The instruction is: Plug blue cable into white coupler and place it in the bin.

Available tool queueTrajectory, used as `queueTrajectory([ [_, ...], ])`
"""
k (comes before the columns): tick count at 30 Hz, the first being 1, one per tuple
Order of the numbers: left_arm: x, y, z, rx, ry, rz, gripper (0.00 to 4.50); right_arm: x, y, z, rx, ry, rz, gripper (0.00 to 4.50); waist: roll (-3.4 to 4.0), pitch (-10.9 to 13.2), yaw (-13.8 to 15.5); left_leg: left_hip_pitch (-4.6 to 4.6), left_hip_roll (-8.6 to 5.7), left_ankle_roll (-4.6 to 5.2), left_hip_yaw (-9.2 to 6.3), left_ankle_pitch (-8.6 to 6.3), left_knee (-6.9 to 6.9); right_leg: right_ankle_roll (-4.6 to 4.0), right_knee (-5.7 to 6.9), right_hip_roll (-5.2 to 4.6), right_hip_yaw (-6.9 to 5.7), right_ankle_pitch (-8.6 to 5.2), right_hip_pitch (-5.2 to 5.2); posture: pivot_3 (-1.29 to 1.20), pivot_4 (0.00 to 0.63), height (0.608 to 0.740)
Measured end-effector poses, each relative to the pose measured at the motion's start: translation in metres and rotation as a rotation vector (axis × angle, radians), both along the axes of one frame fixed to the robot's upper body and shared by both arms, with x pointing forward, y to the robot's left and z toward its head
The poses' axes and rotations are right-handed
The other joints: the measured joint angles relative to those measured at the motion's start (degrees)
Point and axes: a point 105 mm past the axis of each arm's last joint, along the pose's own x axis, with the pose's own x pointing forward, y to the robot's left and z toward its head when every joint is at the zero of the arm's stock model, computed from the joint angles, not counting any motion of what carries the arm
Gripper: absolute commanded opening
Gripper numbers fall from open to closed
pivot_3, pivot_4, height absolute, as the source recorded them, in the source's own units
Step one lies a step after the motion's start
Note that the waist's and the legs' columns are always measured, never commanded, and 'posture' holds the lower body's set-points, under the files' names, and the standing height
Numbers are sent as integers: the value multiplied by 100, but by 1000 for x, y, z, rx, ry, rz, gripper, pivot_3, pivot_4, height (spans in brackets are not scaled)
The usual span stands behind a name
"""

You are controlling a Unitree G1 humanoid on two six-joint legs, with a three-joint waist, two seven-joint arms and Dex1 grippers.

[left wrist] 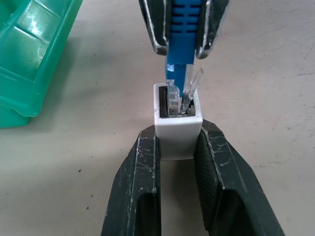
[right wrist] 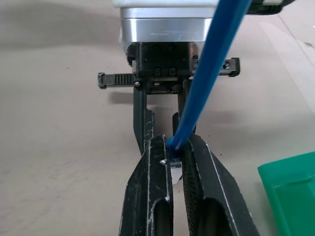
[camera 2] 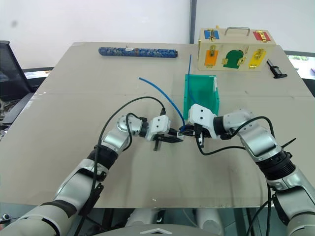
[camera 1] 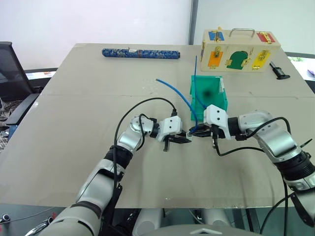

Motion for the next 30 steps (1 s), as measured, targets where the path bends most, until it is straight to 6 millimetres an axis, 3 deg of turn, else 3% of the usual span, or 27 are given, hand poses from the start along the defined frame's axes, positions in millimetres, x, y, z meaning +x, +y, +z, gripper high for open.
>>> queueTrajectory([
  [20,2,2,-6,8,26,32,364,14,14,-15,-101,7,38,0,-7,-89,-29,47,1,0,-12,0,-1,-1,15,3,-1,-2,35,0,150,738],
  [24,2,3,-6,0,33,44,364,20,16,-20,3,-16,-19,1170,-8,-88,-41,46,2,0,-13,0,0,-1,20,5,1,-1,32,0,150,738],
  [26,1,3,-5,-5,34,44,364,23,14,-17,49,-21,-62,2074,2,-80,-31,39,-1,0,-17,0,0,-1,24,1,6,-1,25,0,150,738],
  [30,-3,-2,-2,-22,48,36,364,20,-2,21,213,-117,-155,4069,3,-73,6,-6,-6,-1,-35,0,1,-1,27,-8,1,-1,-14,0,150,738],
])
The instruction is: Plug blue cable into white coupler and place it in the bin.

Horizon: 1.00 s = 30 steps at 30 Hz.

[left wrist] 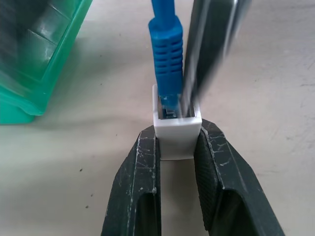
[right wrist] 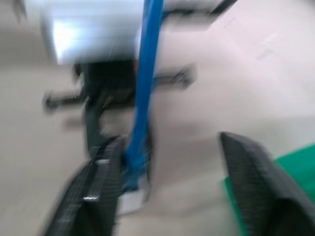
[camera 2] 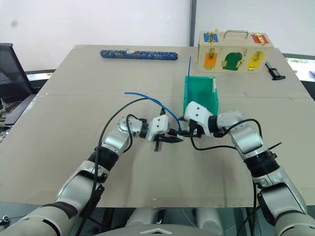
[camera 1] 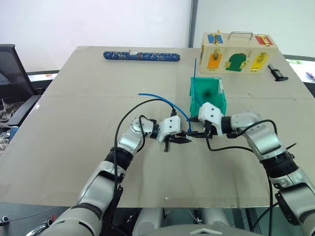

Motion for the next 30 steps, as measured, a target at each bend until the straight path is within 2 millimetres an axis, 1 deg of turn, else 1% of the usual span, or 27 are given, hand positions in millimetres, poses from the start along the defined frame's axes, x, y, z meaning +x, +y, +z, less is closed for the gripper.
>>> queueTrajectory([
  [1,-1,0,0,-1,9,2,364,-2,-6,14,33,-47,-23,4466,0,0,-4,-5,-1,0,-2,0,0,0,-3,-1,-1,0,-5,0,150,738],
  [2,-1,0,0,-3,19,6,364,-6,-13,29,71,-100,-53,4466,-1,0,-7,-7,-1,0,-3,0,-2,0,-6,0,-3,0,-6,0,150,738],
  [3,-2,0,1,-4,22,8,364,-10,-16,36,99,-128,-68,4466,-1,0,-8,-9,0,0,-6,0,-5,1,-9,0,-6,0,-6,0,150,738],
  [5,-2,0,4,-15,44,21,364,-28,-24,41,157,-141,-104,4466,-1,1,4,-17,1,0,-10,0,-8,1,-13,0,-22,-1,-6,0,150,738],
  [7,-1,1,10,-41,76,57,364,-45,-31,31,175,-104,-138,4466,0,3,-7,-21,1,0,-8,0,-5,1,-9,0,-22,-1,-9,0,150,738],
  [8,0,1,14,-56,83,73,364,-51,-33,28,178,-92,-155,4466,1,5,-5,-20,2,1,-8,0,-3,1,-9,0,-22,-2,-9,0,150,738],
  [10,6,-1,30,-132,148,158,364,-63,-43,23,211,-82,-257,4466,-1,8,0,-23,3,1,-11,0,5,3,-3,-1,-23,-2,-9,0,150,738],
  [11,10,-1,40,-160,178,199,364,-68,-47,21,221,-83,-304,4466,-2,8,-8,-20,2,1,-10,0,7,4,2,-1,-20,-3,-8,0,150,738],
  [12,15,-6,53,-190,237,243,364,-75,-55,20,223,-101,-378,4466,-1,9,8,-21,-2,1,-9,0,9,24,3,-1,-25,-15,-5,0,150,738],
  [14,23,-10,74,-216,305,293,364,-84,-65,11,222,-89,-472,4466,-9,12,21,-19,-2,1,-9,0,13,28,3,3,-40,-18,3,0,150,738],
  [15,28,-12,90,-227,350,326,364,-91,-70,2,220,-66,-537,4466,-10,13,17,-19,-1,1,-9,0,14,29,6,5,-39,-19,3,0,150,738],
  [16,30,-13,101,-237,364,338,364,-94,-73,-3,216,-51,-569,4466,-9,13,-3,-15,-1,1,-4,0,14,30,5,6,-34,-19,3,0,150,738],
  [17,34,-19,115,-252,381,350,364,-98,-79,-10,204,-39,-617,4466,-8,12,-23,-9,-1,1,1,0,13,30,7,6,-25,-19,3,0,150,738],
  [18,39,-27,124,-257,400,372,364,-101,-84,-14,197,-30,-661,4466,-9,13,-15,-7,-4,1,3,0,13,31,6,6,-26,-20,8,0,150,738],
  [19,48,-39,135,-261,442,406,364,-106,-87,-17,202,-29,-706,4466,-12,14,-4,-6,-4,1,3,0,13,33,4,6,-27,-21,9,0,150,738],
  [21,62,-53,145,-244,481,458,364,-111,-89,-15,207,-51,-740,4466,-12,15,-33,1,-4,0,14,0,10,35,1,6,-17,-23,9,0,150,738],
  [22,62,-54,145,-243,482,460,364,-111,-89,-15,207,-52,-740,4466,-13,15,-50,8,-3,0,22,0,3,37,1,7,-8,-24,10,0,150,738],
  [23,67,-61,143,-235,509,475,864,-112,-91,-14,209,-62,-753,4497,-16,18,-55,14,-2,0,29,0,-2,38,3,8,0,-26,11,0,150,738],
  [24,70,-64,140,-221,526,495,1408,-112,-91,-13,211,-66,-758,4500,-19,20,-51,13,-2,1,26,0,-2,39,0,11,-4,-27,11,0,150,738],
  [25,75,-68,136,-200,553,524,1740,-113,-91,-12,211,-75,-762,4500,-23,25,-50,13,-1,0,27,0,-3,39,0,13,-3,-27,10,0,150,738],
  [27,80,-70,134,-174,579,562,2654,-113,-92,-11,210,-89,-772,4500,-24,31,-55,12,-1,0,30,0,-8,39,-3,13,-1,-27,8,0,150,738],
  [28,82,-69,134,-173,584,580,3204,-113,-93,-10,209,-94,-778,4500,-25,32,-56,11,-1,0,30,0,-9,39,-3,12,0,-27,7,0,150,738],
  [29,84,-68,136,-172,581,592,3562,-113,-93,-10,206,-96,-782,4500,-24,32,-54,9,-1,0,30,0,-10,39,-5,12,0,-27,6,0,150,738],
  [30,85,-67,138,-173,585,594,4068,-113,-94,-11,204,-97,-786,4500,-25,33,-49,8,-1,0,30,0,-10,39,-6,11,1,-27,6,0,150,738],
])
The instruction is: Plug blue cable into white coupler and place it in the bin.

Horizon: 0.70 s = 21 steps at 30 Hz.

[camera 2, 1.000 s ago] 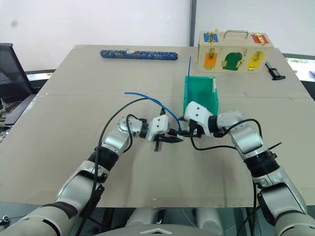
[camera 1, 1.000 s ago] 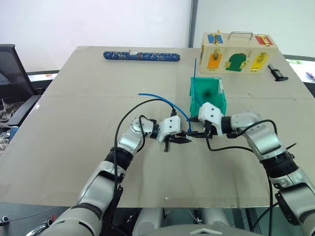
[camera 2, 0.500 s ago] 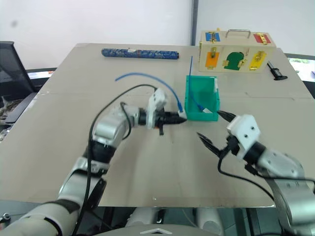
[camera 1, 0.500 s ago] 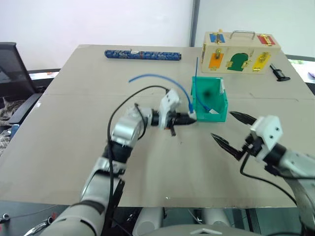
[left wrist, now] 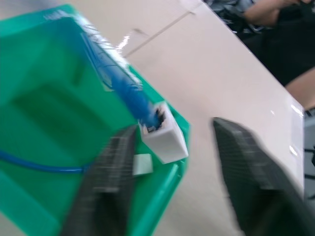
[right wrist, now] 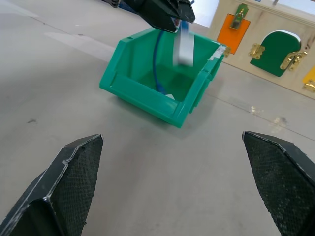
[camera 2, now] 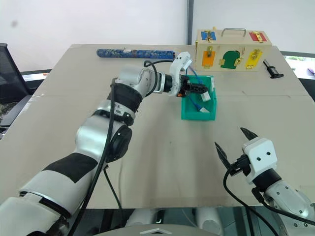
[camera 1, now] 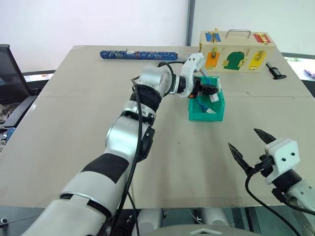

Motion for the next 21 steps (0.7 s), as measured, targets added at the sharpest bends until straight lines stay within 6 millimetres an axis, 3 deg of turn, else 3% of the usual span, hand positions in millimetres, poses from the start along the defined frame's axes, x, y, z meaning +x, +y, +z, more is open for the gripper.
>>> queueTrajectory([
  [1,-1,2,2,-5,12,-12,4465,0,0,0,-1,-2,-3,4500,0,1,3,-2,0,0,0,0,0,0,-3,0,0,0,-1,0,150,738],
  [5,-8,20,11,-53,36,-67,4465,3,1,3,-11,-22,-3,4500,3,5,-7,-1,3,0,4,0,0,0,0,-1,5,0,-3,0,150,738],
  [8,-13,50,16,-90,-177,-85,4465,8,4,7,-10,-40,25,4500,13,0,-68,25,29,-2,7,0,-22,-21,6,-5,42,12,-2,0,150,738],
  [11,-32,95,-14,-98,-288,-47,4465,12,0,1,-4,-10,60,4500,11,3,-116,29,36,-3,17,1,-27,-28,9,-1,60,16,-8,0,150,738],
  [16,-76,143,-44,-53,-424,27,4465,13,-13,-6,-38,52,140,4500,11,6,27,22,31,-1,23,-1,-15,-27,-13,-13,58,17,1,0,150,738],
  [18,-90,156,-62,-29,-407,54,4465,13,-24,-10,-36,79,123,4500,9,6,87,16,29,-1,15,-1,-11,-28,-16,-15,47,16,0,0,150,738],
  [21,-127,180,-93,10,-355,83,4465,7,-37,-12,-45,102,127,4500,9,6,113,16,34,1,18,-2,-15,-44,-24,-17,45,8,3,0,150,738],
])
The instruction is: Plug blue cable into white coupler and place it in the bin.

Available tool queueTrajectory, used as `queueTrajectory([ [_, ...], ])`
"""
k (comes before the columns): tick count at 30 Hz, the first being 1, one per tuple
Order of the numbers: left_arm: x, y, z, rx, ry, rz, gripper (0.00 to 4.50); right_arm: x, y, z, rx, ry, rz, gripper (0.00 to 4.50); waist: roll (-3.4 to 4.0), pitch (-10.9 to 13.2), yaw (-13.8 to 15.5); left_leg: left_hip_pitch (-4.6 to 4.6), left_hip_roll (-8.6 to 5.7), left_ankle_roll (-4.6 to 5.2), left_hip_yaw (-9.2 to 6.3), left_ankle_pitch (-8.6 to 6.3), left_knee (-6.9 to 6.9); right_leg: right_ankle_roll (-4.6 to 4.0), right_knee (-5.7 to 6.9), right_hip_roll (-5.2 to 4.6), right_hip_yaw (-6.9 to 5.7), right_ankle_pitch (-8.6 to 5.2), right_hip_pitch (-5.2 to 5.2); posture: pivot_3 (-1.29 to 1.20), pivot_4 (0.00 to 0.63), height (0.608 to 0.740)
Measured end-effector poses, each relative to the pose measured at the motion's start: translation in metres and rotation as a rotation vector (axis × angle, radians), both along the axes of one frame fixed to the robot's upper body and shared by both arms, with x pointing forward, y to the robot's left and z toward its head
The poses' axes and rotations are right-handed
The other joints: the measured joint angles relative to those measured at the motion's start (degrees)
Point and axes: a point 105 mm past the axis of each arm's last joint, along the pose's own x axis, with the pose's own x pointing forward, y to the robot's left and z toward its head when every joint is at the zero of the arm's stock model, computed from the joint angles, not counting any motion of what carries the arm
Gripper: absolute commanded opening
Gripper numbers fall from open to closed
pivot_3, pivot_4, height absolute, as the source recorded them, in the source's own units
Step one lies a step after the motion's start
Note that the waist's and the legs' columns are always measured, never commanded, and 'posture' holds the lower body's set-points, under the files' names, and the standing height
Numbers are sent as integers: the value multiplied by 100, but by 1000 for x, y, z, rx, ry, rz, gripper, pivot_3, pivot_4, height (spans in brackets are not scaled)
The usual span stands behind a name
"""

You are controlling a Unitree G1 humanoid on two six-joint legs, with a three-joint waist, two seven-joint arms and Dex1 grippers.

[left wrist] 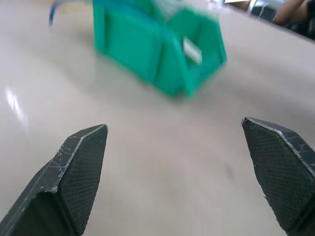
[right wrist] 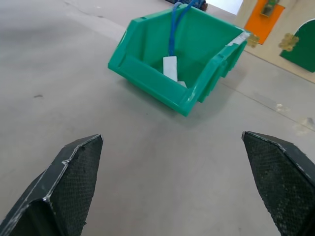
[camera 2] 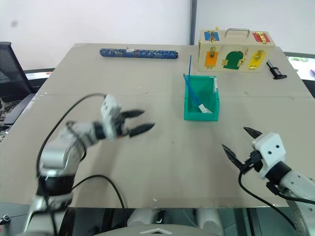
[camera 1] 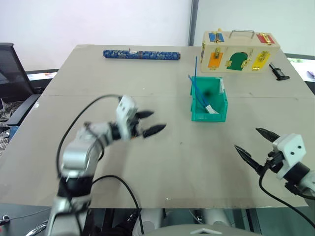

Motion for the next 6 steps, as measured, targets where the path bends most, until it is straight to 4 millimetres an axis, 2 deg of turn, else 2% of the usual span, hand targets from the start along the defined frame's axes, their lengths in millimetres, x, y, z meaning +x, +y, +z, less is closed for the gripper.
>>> queueTrajectory([
  [2,-14,13,-6,7,17,21,4465,-3,-10,-7,-3,29,-11,4500,-2,1,46,0,1,0,-4,0,2,-7,0,0,-8,-5,1,0,150,738],
  [6,-26,29,0,26,-13,41,4465,-9,-20,-15,-22,65,4,4500,6,-2,80,15,2,1,-2,0,6,14,0,-1,-17,-18,17,0,150,738],
])
